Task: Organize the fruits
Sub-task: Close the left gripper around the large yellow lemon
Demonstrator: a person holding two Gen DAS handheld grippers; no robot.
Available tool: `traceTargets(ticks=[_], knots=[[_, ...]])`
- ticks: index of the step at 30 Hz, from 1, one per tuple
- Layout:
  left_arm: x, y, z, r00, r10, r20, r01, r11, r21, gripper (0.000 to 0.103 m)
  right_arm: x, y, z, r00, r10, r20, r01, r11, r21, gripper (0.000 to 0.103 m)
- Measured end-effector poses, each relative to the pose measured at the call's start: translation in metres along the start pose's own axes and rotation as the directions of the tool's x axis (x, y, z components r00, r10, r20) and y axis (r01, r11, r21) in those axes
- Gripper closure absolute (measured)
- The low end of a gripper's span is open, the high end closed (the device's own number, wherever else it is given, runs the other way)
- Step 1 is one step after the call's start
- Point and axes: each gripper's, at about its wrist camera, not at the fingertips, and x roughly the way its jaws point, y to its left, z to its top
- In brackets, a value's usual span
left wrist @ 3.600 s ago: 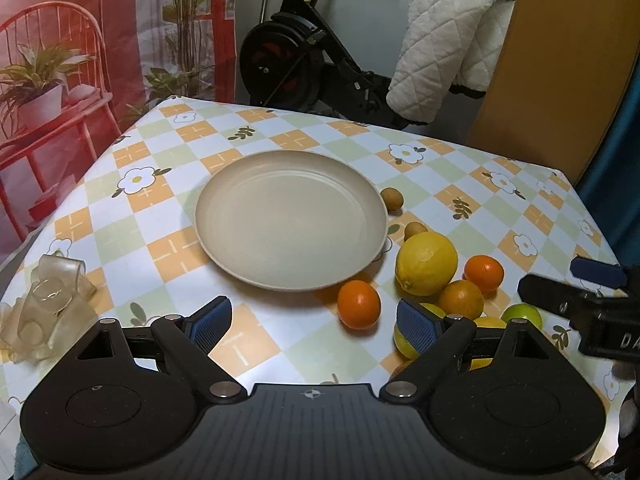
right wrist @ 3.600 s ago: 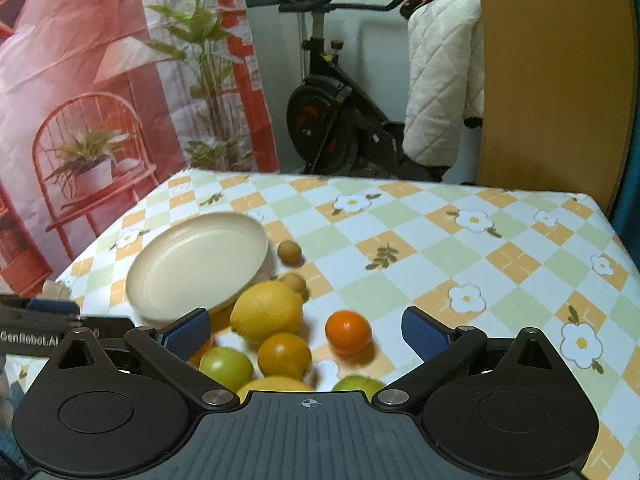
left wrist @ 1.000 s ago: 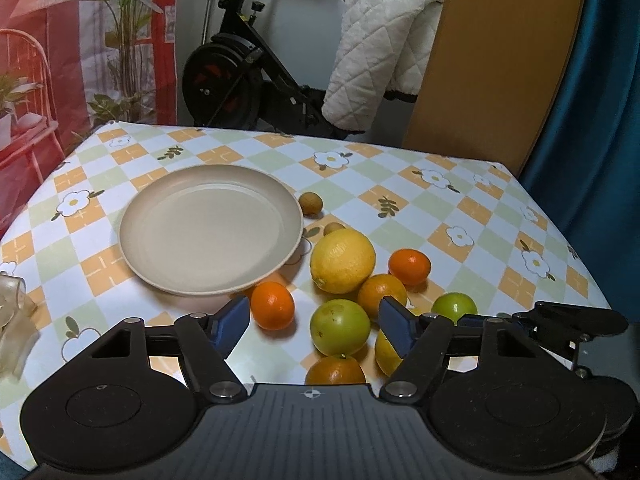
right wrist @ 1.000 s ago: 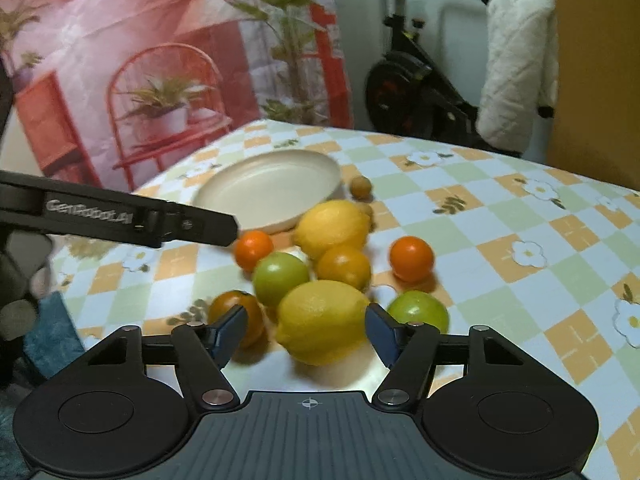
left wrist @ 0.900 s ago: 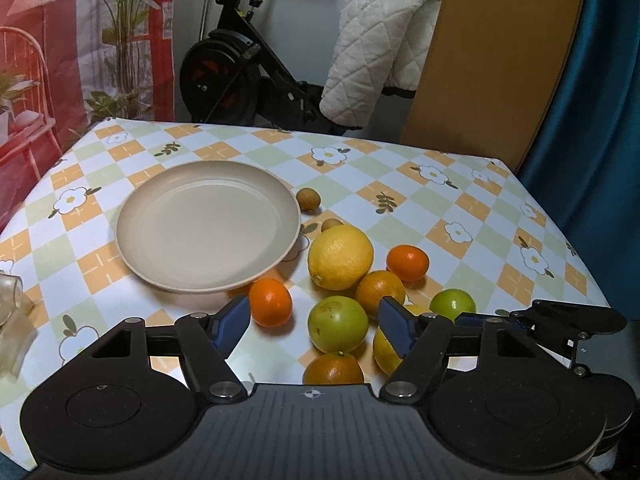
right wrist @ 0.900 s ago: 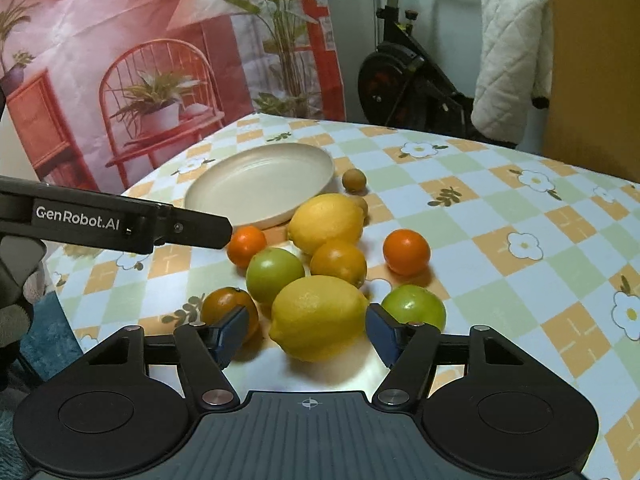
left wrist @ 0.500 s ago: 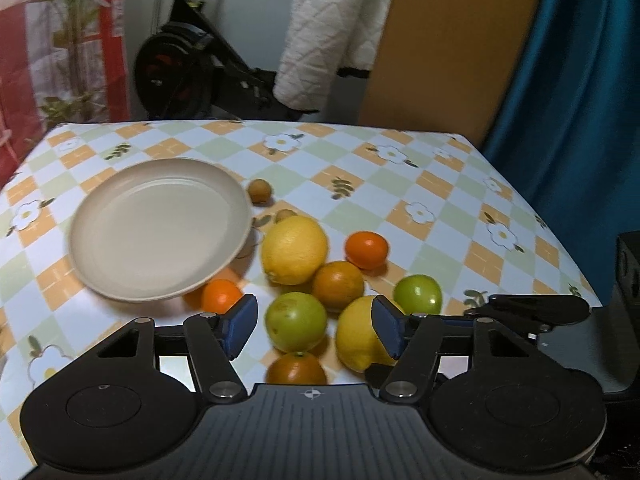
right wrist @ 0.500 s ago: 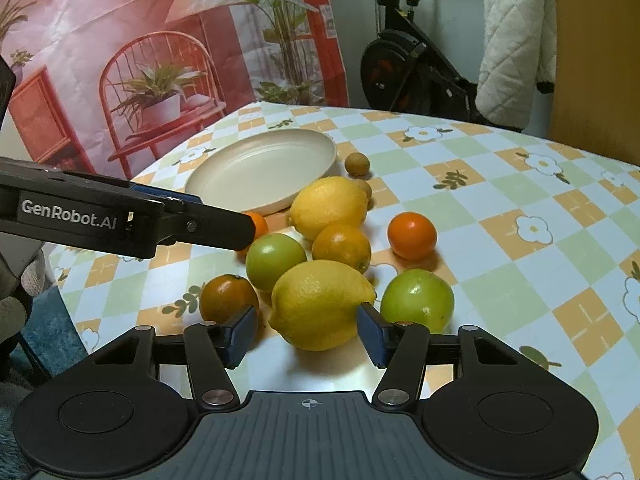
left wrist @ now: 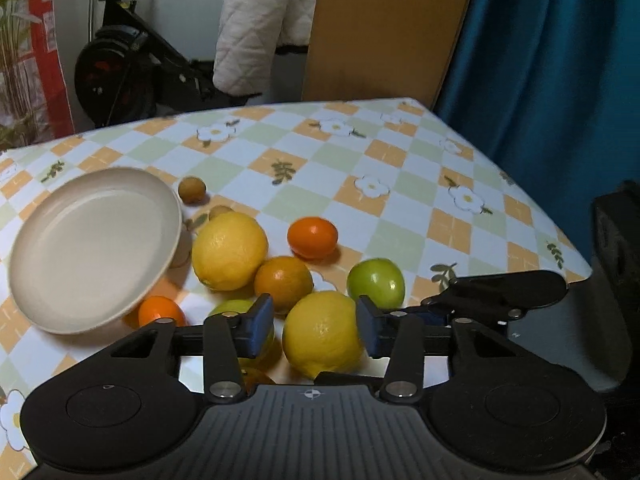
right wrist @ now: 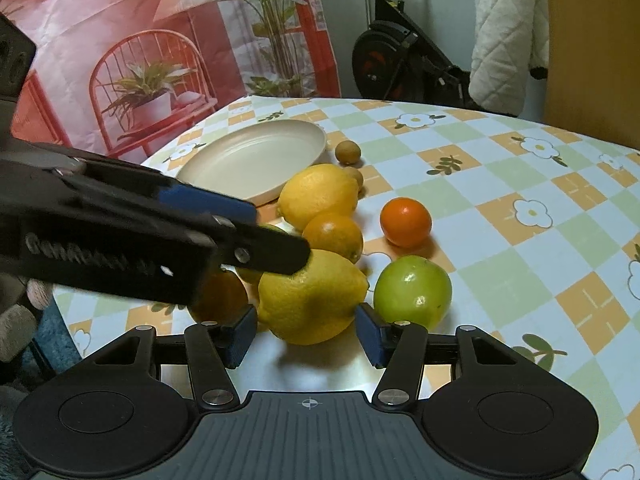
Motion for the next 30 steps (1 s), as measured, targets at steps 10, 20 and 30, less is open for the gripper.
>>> traceTargets(ticks=[10,20,30], knots=[[0.0079,0.0052,-0.0017,0.999,-0.029,-0.021,0.029,0.999,-0.033,0.054,0.0039,-0.0009,0.0006,1.000,0.003,-0.005,-0.003,1.000,0.017,0.050],[0.0078,0.0085,-0.0042,0.999,-0.048,-0.023,0.046,0.997,-0.068,0.056,0.0043,-0.0003,0.0015,1.000,0.004,0.001,-0.004,1.000,0.012,0.051],[0.0111,0.0087,-0.0055,0.996,-0.061,-0.063,0.053,0.992,-0.115,0.055,0.0051,-0.0026,0.0018,1.000,0.009,0.008,-0.010,0.999,0.032,0.049]])
